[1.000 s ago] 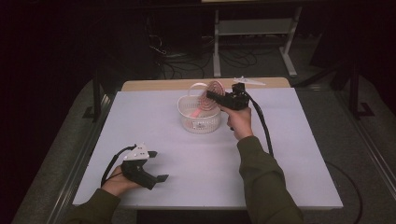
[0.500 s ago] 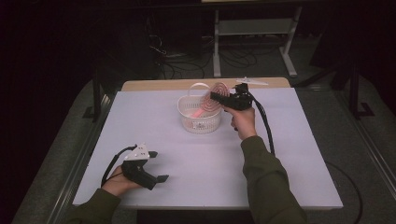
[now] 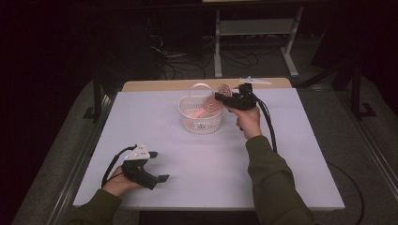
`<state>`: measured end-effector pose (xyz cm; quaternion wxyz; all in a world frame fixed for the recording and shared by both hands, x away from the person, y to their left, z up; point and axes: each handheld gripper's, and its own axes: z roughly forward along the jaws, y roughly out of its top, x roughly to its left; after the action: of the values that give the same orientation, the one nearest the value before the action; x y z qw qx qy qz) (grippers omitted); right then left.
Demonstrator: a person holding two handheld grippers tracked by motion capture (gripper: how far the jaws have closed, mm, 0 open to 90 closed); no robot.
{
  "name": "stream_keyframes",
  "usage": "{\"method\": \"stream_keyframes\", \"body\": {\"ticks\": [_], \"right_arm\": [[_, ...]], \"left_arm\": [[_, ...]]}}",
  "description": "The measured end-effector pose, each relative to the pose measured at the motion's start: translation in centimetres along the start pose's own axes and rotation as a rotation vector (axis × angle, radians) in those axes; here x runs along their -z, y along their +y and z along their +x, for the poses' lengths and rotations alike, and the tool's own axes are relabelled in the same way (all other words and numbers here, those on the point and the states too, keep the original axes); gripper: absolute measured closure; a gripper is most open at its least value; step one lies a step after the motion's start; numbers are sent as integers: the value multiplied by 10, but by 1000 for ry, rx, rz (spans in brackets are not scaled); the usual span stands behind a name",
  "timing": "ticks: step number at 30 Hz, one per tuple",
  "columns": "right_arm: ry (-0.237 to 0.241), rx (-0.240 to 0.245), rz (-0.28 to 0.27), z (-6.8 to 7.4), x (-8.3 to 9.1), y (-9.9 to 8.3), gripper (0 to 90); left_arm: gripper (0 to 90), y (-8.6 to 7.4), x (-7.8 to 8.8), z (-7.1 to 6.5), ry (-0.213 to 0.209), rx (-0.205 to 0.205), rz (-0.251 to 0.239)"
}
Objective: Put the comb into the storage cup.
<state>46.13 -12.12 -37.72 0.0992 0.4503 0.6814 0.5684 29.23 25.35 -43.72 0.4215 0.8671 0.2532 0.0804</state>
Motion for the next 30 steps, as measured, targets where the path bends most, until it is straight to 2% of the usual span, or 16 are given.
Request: {"method": "stream_keyframes", "body": {"ticks": [4,8,13,23,30], "right_arm": [[-12,10,7,0,2,0,455],[-31,44,27,4,3,1,408],[-38,63,59,5,7,2,345],[-56,122,106,11,23,1,230],[-69,171,166,17,32,-2,166]], "left_arm": [[1,-2,3,0,10,4,-4],[1,-3,4,-1,15,6,-5],[1,-4,6,1,18,12,-11],[1,-3,6,1,15,6,-17],[1,-2,5,2,15,5,-18]]}}
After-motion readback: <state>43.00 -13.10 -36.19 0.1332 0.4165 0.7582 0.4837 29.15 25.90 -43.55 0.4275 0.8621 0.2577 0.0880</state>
